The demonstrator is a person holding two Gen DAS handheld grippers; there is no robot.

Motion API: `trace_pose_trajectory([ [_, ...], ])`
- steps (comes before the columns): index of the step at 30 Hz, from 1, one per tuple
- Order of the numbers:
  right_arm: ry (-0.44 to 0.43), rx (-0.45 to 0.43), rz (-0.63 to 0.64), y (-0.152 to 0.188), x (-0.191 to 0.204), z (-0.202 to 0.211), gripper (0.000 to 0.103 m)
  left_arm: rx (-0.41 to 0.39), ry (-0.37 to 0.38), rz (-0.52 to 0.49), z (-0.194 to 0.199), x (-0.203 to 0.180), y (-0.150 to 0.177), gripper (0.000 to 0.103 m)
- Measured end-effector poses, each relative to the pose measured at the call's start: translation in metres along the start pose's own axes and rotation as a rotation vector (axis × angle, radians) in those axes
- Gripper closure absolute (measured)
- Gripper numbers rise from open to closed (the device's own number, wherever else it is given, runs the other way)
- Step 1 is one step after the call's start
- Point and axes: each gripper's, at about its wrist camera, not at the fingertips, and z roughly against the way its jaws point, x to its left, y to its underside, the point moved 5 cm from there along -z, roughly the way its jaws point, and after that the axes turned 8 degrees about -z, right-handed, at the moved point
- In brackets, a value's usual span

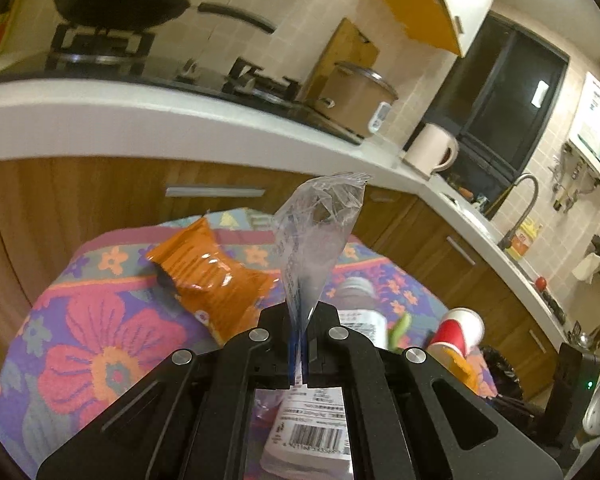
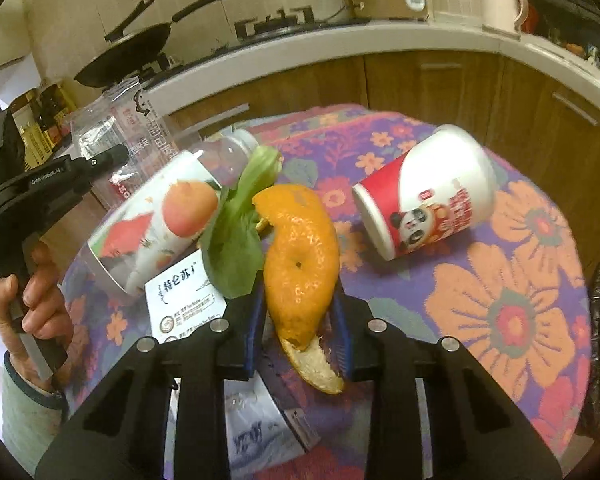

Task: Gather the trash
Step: 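Grasp the clear plastic bag with the left tool while the right tool grasps the orange peel, then carry the plastic bag and peel to the bin and open both tools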

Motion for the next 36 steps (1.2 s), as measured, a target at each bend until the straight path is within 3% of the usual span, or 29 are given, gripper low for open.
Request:
trace_pose_trajectory([
  [11,-0.015,-0.186,-0.01,-0.015,-0.011,0.062,0.077,-0.145,0.062,-0.103,0.049,-0.068,-0.025,0.103],
  [18,0.038,-0.266,-0.015,-0.021,-0.034,0.097,0.077,-0.17,0.049,-0.199,0.05,-0.132,-0.018,0.103],
  [28,0.152,-0.374,-0.109,-0.016,-0.113,0.16,0.077,-0.173,0.101,-0.302,0.039,-0.221,0.001,0.103],
  [36,0.244,-0.411,-0.216,0.004,-0.193,0.197,0.077,-0.117,0.19,-0.363,0.009,-0.298,0.039,0.103],
])
